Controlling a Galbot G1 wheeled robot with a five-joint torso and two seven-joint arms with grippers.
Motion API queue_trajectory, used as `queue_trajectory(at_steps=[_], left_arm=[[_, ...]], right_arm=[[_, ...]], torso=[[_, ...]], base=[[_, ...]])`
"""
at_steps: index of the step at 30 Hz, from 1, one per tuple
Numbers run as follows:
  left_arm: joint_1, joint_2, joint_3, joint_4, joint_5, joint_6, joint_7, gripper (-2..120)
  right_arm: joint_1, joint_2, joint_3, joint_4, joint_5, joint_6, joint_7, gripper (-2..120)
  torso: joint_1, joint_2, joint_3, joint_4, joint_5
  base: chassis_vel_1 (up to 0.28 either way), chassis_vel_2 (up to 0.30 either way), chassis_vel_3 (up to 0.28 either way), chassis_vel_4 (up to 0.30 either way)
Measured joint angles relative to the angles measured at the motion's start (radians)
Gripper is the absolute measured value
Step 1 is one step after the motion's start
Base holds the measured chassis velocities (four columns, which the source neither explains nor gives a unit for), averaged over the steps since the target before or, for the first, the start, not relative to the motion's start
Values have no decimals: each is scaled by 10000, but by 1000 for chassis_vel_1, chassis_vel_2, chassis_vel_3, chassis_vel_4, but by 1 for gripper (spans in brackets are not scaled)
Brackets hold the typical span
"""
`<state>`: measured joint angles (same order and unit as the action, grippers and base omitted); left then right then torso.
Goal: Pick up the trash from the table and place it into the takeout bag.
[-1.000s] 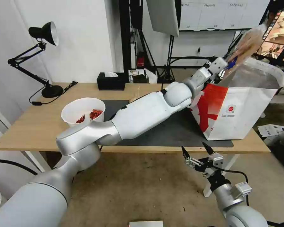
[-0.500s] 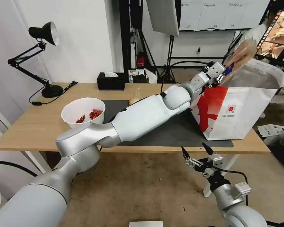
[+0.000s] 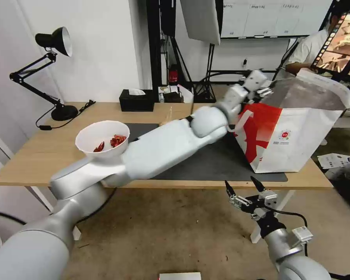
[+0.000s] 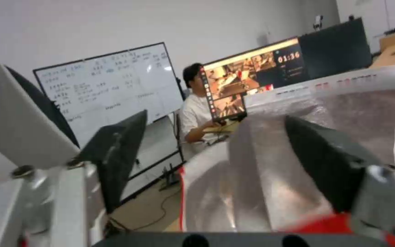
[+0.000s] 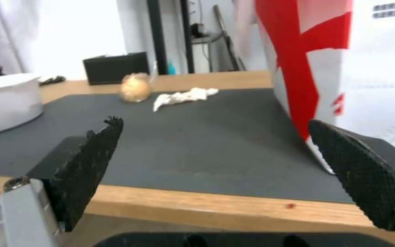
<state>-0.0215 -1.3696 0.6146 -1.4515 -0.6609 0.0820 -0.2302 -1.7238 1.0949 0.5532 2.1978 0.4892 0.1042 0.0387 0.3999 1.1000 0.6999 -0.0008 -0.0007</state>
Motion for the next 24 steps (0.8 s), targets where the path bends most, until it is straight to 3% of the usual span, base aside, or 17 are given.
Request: queue_trajectory(at_steps=[2, 3, 5, 6, 7, 9, 11, 13, 14, 15, 17, 20, 24], left_arm=[[774, 980, -435, -1084, -198, 213, -266, 94], [774, 980, -435, -1084, -198, 213, -266, 94], [1488, 1675, -867, -1794, -319, 372, -478, 99], [2286, 2400, -1462, -2567, -332, 443, -592, 99], [2286, 2400, -1462, -2567, -332, 443, -592, 99], [3520, 3287, -2454, -3443, -232, 461, -618, 100], [5547, 4171, -3916, -4477, 87, 459, -443, 100], [5883, 4274, -4165, -4616, 139, 458, -381, 100], [7281, 4620, -5258, -5165, 419, 423, -206, 100], [7281, 4620, -5258, -5165, 419, 423, -206, 100], [9367, 4913, -6656, -5877, 914, 201, -71, 100], [10721, 4817, -7503, -6289, 1390, -93, -42, 100], [12553, 4179, -8656, -6675, 2189, -489, 176, 100]], right_arm=[[5, 39, 29, 43, -29, 0, 0, 100], [5, 39, 29, 43, -29, 0, 0, 100], [37, 39, 6, 42, -47, 0, 1, 100], [61, 29, -31, 10, -78, -1, -2, 100], [61, 29, -31, 10, -78, -1, -2, 100], [70, -5, -55, -15, -105, -1, -2, 100], [67, -81, -64, -17, -124, 11, 1, 100], [65, -84, -70, -17, -125, 13, 1, 100], [68, -95, -98, -17, -136, 21, 0, 100], [68, -95, -98, -17, -136, 21, 0, 100], [71, -25, -150, -46, -173, 64, -1, 100], [68, 22, -147, -61, -198, 118, 0, 100], [47, 51, -85, -63, -221, 219, 9, 100]], torso=[[-2, 3, -1, 1, 6], [-2, 3, -1, 1, 6], [-1, 1, 1, 9, 3], [0, 1, 1, 17, -2], [0, 1, 1, 17, -2], [-2, 2, 0, 11, 1], [-2, 2, 0, 7, 2], [-2, 2, 0, 10, 0], [-1, 2, -1, 11, -1], [-1, 2, -1, 11, -1], [-2, 2, -1, 13, 0], [-3, 3, -2, 10, 8], [-2, 2, -2, 6, 7]], base=[[0, 0, 0, 0], [0, 0, 0, 0], [0, 0, 0, 0], [0, 0, 0, 0], [0, 0, 0, 0], [0, 0, 0, 0], [0, 0, 0, 0], [0, 0, 0, 0], [0, 0, 0, 0], [0, 0, 0, 0], [0, 0, 0, 0], [0, 0, 0, 0], [0, 0, 0, 0]])
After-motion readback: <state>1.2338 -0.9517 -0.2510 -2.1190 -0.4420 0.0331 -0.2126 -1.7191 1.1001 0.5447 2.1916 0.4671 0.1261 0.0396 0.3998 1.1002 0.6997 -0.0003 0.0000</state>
